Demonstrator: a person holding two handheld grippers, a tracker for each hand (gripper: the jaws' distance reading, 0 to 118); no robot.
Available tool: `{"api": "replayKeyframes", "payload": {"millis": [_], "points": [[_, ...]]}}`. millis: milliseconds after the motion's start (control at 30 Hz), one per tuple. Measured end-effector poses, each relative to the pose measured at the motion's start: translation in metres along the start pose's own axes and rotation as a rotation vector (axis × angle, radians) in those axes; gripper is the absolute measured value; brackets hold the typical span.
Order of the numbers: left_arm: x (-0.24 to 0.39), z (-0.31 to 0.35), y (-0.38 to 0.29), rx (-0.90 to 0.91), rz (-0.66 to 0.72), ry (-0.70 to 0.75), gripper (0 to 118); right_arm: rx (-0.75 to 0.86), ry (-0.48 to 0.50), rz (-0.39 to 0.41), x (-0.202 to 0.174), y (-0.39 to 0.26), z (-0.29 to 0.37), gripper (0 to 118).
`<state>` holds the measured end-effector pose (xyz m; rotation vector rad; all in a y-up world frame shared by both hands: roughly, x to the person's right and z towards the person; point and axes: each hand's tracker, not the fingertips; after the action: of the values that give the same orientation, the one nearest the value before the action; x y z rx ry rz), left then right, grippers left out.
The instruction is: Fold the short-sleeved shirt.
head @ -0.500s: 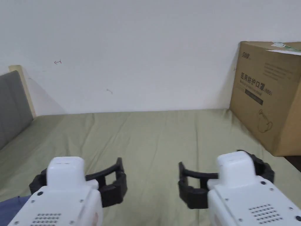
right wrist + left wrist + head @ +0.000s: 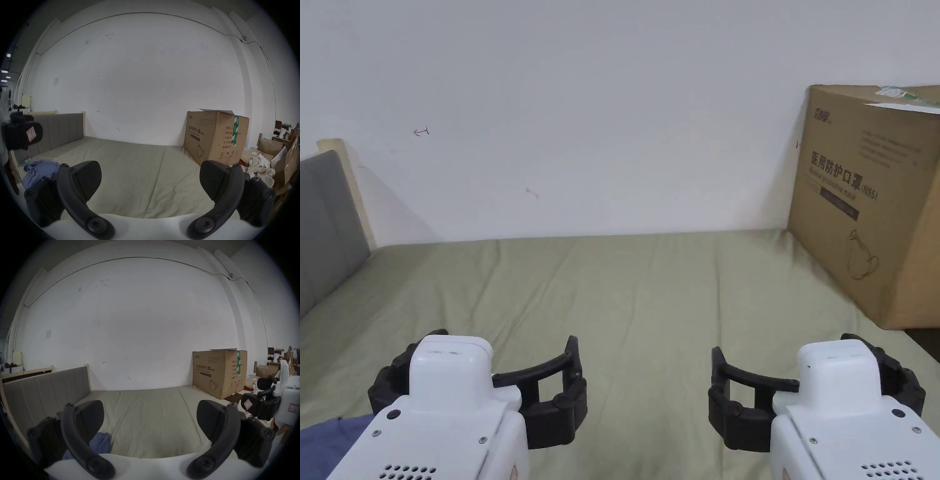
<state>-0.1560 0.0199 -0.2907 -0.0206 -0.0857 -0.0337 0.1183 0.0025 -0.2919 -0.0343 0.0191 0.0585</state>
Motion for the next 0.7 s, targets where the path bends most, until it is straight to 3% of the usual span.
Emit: {"api": "replayKeyframes", "payload": {"millis": [133, 167, 200, 233, 267, 300, 333, 367, 433, 533, 700], "points": [[0.0, 0.001, -0.001, -0.042, 0.006, 0.007, 116, -0.003, -0.033, -0.027, 0.0, 0.001, 0.004, 116], [0.001, 0.0, 0.0, -0.053, 0.003, 0.002, 104, -0.005, -0.03, -0.022, 0.0, 0.0, 0.004, 110], [0.001, 0.001, 0.0, -0.046, 0.004, -0.006, 80, -0.014, -0.028, -0.01, -0.001, 0.0, 0.003, 92], [0.001, 0.002, -0.001, -0.038, 0.005, -0.005, 47, -0.012, -0.039, -0.008, -0.002, -0.002, 0.004, 58], [0.001, 0.002, -0.001, -0.035, 0.003, -0.002, 26, -0.007, -0.063, -0.009, -0.004, -0.004, 0.004, 22], [0.004, 0.0, -0.001, -0.042, 0.002, 0.012, 17, -0.02, -0.104, -0.018, -0.004, -0.004, 0.002, 15], [0.004, -0.002, -0.002, -0.05, 0.001, 0.014, 17, -0.022, -0.097, -0.03, -0.002, -0.005, -0.001, 15], [0.002, -0.002, -0.002, -0.053, 0.003, 0.008, 5, -0.027, -0.086, -0.039, 0.001, -0.005, -0.001, 13], [-0.001, -0.005, -0.003, -0.087, 0.033, -0.015, 0, -0.051, -0.071, -0.018, 0.001, -0.005, -0.003, 7], [-0.006, -0.005, -0.004, -0.076, 0.091, -0.007, 0, -0.039, -0.096, 0.012, 0.0, -0.006, -0.002, 0], [-0.006, -0.007, -0.003, -0.1, 0.061, 0.004, 0, -0.064, -0.072, -0.031, 0.001, -0.005, -0.005, 0]]}}
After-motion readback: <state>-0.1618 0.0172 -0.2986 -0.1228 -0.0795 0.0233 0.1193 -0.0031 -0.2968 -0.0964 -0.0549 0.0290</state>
